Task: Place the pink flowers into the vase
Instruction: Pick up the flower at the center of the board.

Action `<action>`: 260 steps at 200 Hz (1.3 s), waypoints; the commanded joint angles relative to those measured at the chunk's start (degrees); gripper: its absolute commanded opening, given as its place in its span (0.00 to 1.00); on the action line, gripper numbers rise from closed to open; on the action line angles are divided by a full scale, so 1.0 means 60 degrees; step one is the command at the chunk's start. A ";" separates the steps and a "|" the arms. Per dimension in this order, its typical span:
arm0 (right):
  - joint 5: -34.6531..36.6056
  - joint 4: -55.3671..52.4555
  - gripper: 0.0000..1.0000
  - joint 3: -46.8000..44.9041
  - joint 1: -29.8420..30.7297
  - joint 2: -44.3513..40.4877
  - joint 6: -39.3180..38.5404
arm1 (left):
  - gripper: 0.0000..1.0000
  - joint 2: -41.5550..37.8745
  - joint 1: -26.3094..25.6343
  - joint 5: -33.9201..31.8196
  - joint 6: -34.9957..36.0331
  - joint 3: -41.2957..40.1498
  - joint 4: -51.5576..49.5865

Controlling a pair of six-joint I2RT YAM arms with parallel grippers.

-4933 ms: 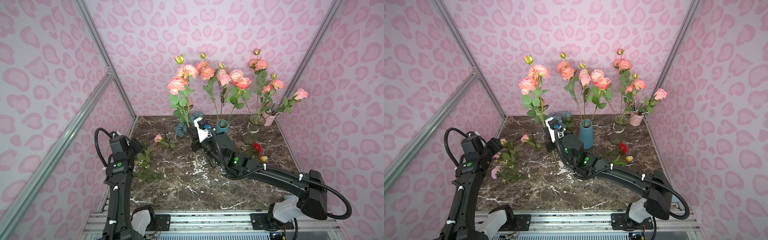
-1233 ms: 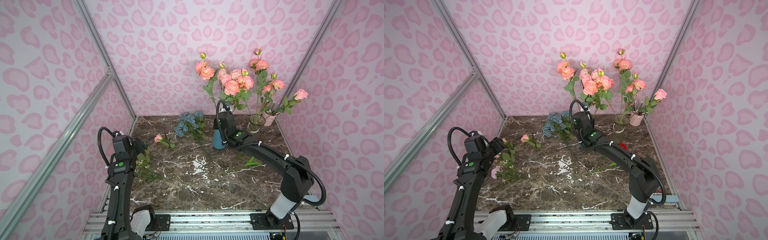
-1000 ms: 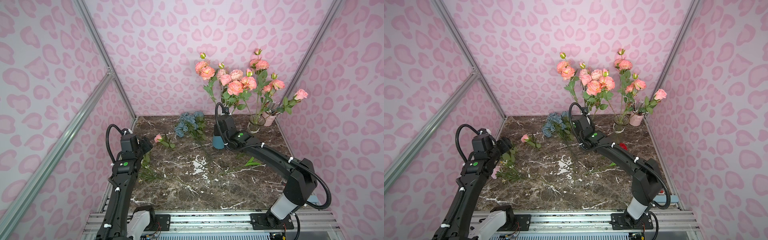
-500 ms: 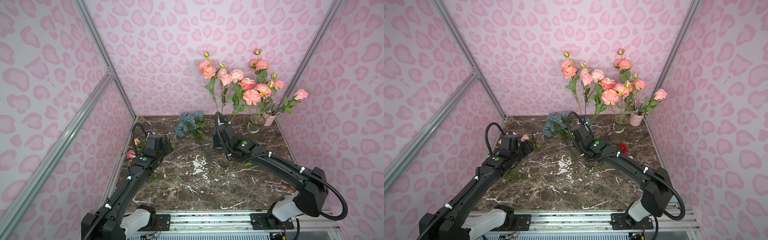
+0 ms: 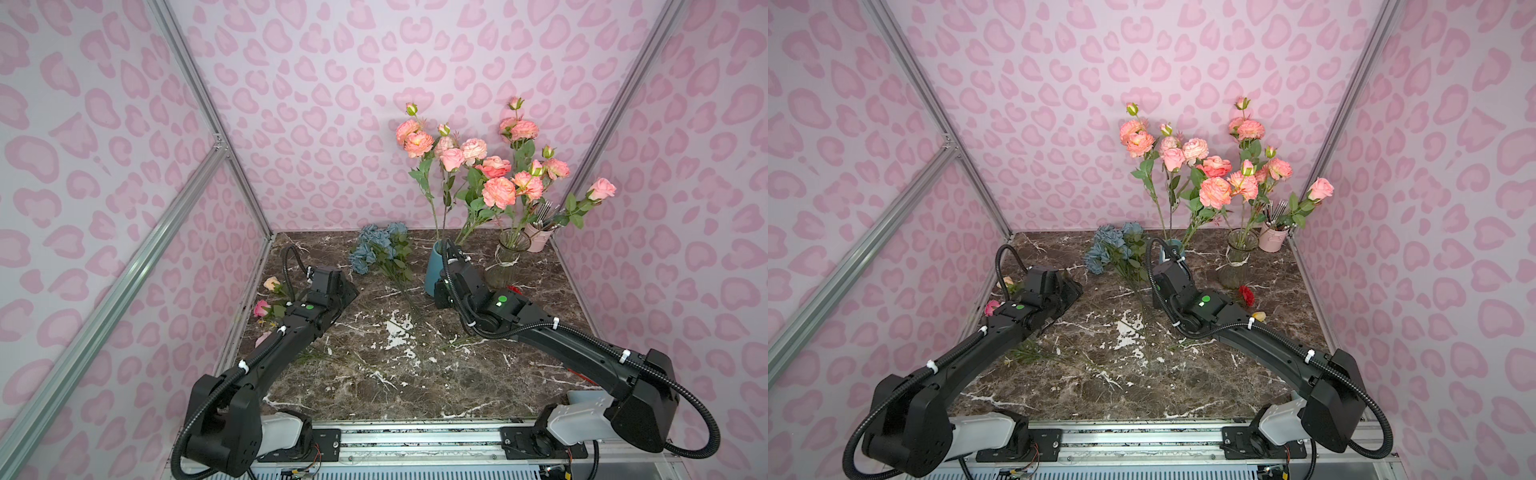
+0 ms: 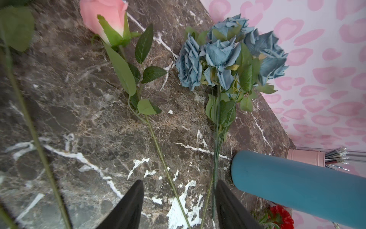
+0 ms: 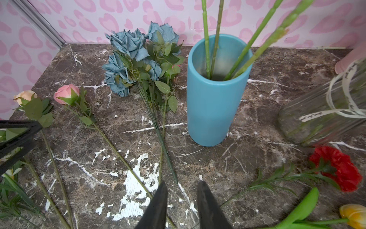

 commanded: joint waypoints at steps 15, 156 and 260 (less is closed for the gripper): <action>-0.0798 -0.0055 0.30 0.0263 -0.0372 -0.0069 -0.0014 | 0.60 0.0413 -0.0403 -0.0449 -0.1340 -0.0307 0.1645; -0.2083 -0.0559 0.30 0.0801 -0.0626 -0.0355 0.0254 | 0.64 0.2974 -0.0479 -0.1201 -0.1752 0.0909 0.1780; -0.1775 -0.0672 0.31 0.0675 -0.0494 -0.0265 0.0085 | 0.63 0.4016 0.0159 -0.1325 -0.1549 0.1641 0.1169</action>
